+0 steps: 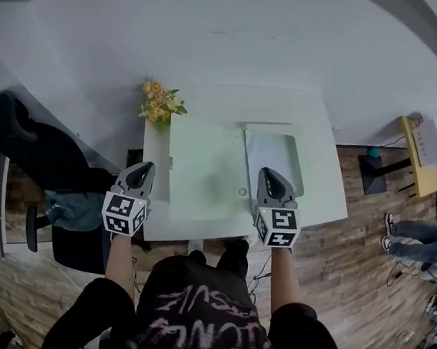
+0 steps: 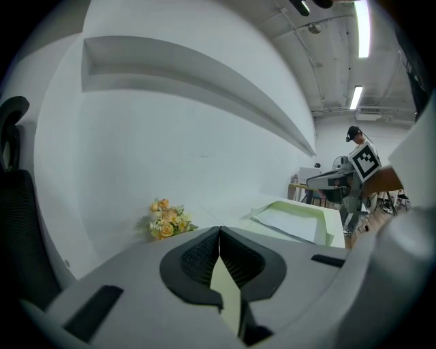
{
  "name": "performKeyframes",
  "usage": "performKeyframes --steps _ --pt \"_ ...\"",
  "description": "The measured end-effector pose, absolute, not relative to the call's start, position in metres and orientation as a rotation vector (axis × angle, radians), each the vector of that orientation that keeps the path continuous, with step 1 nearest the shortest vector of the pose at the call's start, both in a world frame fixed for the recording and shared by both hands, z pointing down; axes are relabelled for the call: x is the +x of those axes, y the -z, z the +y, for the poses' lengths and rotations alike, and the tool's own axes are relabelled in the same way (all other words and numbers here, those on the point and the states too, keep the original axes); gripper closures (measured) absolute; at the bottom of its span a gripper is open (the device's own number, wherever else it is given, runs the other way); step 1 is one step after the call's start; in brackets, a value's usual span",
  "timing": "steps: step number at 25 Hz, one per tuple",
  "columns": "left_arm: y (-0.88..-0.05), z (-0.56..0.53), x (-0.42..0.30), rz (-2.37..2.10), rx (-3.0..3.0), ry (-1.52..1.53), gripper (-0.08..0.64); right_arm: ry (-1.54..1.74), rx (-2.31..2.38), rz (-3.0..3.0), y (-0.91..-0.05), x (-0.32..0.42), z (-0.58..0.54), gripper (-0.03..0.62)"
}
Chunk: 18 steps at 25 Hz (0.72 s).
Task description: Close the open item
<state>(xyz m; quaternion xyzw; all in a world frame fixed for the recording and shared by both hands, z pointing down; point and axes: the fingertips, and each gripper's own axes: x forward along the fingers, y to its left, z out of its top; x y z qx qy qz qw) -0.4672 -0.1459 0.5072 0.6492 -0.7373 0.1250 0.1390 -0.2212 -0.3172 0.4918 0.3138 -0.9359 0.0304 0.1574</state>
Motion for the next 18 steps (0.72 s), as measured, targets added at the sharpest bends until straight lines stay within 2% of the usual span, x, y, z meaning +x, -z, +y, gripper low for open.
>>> performKeyframes --steps 18 --pt "-0.546 -0.171 -0.445 -2.019 1.917 -0.463 0.545 -0.144 0.937 -2.65 -0.51 -0.198 -0.349 0.565"
